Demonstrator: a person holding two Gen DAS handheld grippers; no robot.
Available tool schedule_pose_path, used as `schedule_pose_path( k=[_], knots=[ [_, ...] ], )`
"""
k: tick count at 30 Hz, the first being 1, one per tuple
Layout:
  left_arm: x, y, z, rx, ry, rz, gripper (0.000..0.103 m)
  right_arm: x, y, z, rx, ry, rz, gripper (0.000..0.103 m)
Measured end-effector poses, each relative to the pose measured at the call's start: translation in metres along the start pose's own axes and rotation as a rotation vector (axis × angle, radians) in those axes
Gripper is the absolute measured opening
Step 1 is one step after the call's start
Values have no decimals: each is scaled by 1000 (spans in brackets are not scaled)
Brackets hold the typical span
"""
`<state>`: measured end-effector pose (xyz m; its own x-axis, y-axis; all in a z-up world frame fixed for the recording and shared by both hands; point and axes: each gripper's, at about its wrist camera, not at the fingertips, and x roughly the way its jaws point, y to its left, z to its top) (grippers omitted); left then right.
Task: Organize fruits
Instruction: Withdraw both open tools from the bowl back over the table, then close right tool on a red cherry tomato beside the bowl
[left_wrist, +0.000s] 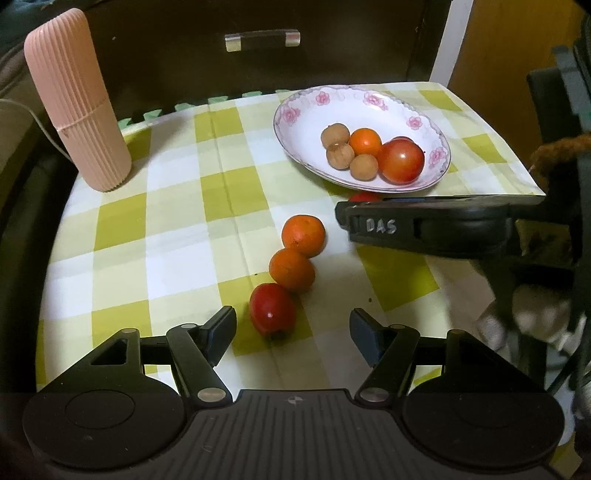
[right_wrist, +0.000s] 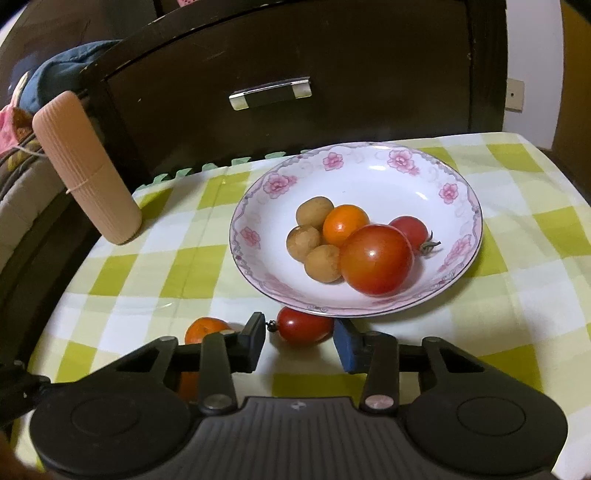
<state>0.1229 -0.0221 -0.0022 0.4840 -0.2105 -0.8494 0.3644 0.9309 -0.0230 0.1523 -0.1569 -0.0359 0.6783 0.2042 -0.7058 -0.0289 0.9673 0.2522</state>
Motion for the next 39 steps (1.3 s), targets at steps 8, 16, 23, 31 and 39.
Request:
schedule_pose_path(
  k=[8,16,23,31,39],
  knots=[
    [1,1,1,-4,4,-5,76,-15,-7,0,-19,45,30,23],
    [0,0,1,-9,3,-5,77,-26,-22,0,33,90,58,18],
    [-1,0,0,-11,3,-12,77,-20,-6,2,60,41,76,23],
    [-3,0,0,-15,1,-29,77,-25,6,1,53,16,-37,36],
    [-1,3,0,-31,9,-40,77,3,7,8,130,60,-54,43]
  ],
)
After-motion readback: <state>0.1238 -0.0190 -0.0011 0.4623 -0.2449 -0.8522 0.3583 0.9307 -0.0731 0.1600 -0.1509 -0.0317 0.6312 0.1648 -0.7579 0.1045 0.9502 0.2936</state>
